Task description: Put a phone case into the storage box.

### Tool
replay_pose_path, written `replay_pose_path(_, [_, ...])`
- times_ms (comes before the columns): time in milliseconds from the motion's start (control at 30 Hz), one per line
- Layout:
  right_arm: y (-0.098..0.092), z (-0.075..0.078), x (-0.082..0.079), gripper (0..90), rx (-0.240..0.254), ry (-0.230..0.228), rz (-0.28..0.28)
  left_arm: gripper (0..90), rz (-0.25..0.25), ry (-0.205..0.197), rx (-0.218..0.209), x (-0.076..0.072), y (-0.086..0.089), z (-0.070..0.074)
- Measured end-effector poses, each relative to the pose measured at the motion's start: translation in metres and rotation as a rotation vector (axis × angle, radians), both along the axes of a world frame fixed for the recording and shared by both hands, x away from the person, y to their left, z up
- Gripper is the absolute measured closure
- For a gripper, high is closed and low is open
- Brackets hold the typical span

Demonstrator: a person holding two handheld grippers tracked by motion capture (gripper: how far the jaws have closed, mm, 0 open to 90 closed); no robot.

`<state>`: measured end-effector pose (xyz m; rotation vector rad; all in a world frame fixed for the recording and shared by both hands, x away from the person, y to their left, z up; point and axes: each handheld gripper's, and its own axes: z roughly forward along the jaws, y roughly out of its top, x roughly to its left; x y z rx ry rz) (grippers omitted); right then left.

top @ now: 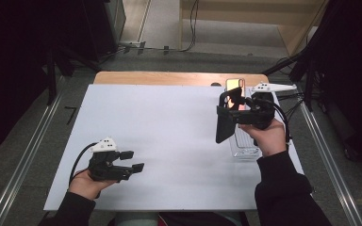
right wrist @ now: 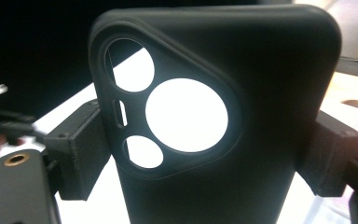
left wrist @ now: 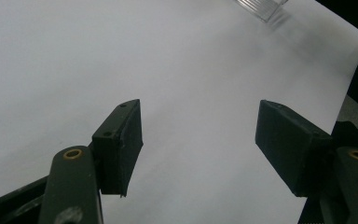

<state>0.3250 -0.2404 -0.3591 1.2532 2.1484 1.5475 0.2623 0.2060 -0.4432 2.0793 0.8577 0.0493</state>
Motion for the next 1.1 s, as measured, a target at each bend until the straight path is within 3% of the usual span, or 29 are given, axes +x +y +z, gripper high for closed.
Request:
replay_pose_path(200, [-0.014, 0.002, 0.001, 13.4, -0.031, -0.014, -0.094, 32.5, 0.000, 0.002, 0.014, -0.001, 0.001, -0.001])
replay_pose_path(467, [-0.031, 0.002, 0.009, 13.4, -0.058, -0.021, -0.211, 32.4, 0.005, 0.005, -0.006, -0.002, 0.004, 0.001])
replay_pose_path(833, [-0.053, -0.018, 0.033, 13.4, -0.082, 0.006, -0.340, 32.4, -0.004, 0.004, -0.011, 0.002, 0.000, 0.000])
replay_pose_path(1100, [-0.055, -0.036, 0.050, 13.4, -0.105, 0.014, -0.385, 32.5, -0.010, 0.005, -0.012, 0.003, -0.003, -0.001])
